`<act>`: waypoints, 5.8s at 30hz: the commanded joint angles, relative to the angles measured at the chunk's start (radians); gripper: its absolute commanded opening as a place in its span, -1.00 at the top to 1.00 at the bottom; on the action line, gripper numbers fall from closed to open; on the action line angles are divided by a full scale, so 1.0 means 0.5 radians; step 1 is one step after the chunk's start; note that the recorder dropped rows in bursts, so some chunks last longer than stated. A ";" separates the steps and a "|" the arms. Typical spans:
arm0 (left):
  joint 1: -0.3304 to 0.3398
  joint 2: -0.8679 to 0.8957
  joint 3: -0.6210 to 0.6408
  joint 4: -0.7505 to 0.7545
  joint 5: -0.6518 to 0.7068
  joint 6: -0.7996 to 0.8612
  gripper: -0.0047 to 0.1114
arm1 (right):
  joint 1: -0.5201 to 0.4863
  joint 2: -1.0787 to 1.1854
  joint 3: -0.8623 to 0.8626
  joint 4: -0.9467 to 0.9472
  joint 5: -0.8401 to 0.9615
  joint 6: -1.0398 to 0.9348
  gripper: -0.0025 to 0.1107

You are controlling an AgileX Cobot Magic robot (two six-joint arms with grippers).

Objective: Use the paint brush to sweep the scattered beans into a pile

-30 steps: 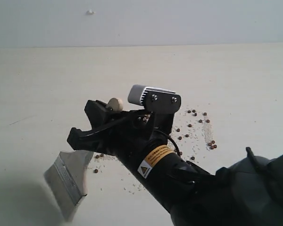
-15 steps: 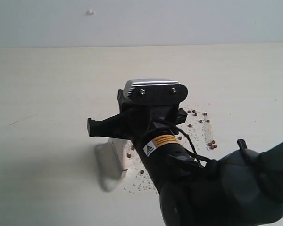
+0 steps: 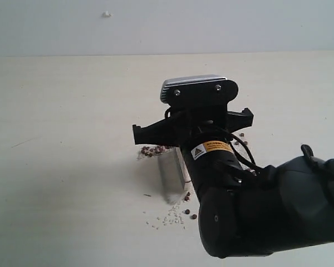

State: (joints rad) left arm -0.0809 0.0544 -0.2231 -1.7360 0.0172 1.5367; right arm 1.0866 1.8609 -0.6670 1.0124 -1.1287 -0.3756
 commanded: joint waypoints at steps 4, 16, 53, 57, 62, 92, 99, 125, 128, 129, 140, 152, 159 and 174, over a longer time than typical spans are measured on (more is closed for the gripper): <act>0.003 -0.001 0.008 -0.017 0.004 0.007 0.92 | -0.009 -0.246 0.011 -0.056 0.144 0.081 0.96; 0.003 -0.001 0.008 -0.017 0.004 0.007 0.92 | -0.009 -0.310 -0.138 -0.146 0.205 0.385 0.96; 0.003 -0.001 0.008 -0.017 0.004 0.007 0.92 | -0.032 -0.354 -0.458 0.516 0.250 -0.929 0.96; 0.003 -0.001 0.008 -0.017 0.004 0.007 0.92 | -0.032 -0.595 -0.215 0.415 0.327 -0.831 0.96; 0.003 -0.001 0.008 -0.017 0.004 0.007 0.92 | -0.032 -0.948 0.227 0.053 0.378 -0.515 0.96; 0.003 -0.001 0.008 -0.017 0.004 0.007 0.92 | -0.032 -1.500 1.021 -2.564 0.519 0.809 0.96; 0.003 -0.001 0.008 -0.017 0.004 0.007 0.92 | -0.032 -1.136 1.021 -2.265 0.276 0.551 0.96; 0.003 -0.001 0.008 -0.017 0.004 0.007 0.92 | -0.032 -0.623 1.021 -1.782 -0.039 0.340 0.96; 0.003 -0.001 0.008 -0.017 0.004 0.007 0.92 | -0.032 -0.623 1.018 -1.639 -0.034 0.223 0.96; 0.003 -0.001 0.008 -0.017 0.004 0.007 0.92 | -0.032 -0.623 1.018 -1.607 -0.034 0.204 0.96; 0.003 -0.001 0.008 -0.017 0.004 0.007 0.92 | -0.032 -0.623 1.018 -1.323 -0.171 0.026 0.96; 0.003 -0.001 0.008 -0.017 0.004 0.007 0.92 | -0.032 -0.801 1.022 -1.312 -0.185 0.130 0.96; 0.003 -0.001 0.008 -0.017 0.004 0.007 0.92 | -0.032 -1.028 1.022 -0.638 -0.185 0.078 0.96; 0.003 -0.001 0.008 -0.017 0.004 0.007 0.92 | -0.485 -1.067 0.709 -0.045 -0.185 -0.720 0.96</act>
State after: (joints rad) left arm -0.0809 0.0544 -0.2231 -1.7360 0.0172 1.5367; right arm 0.9055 1.3260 -0.2940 0.9802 -1.2045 -0.6907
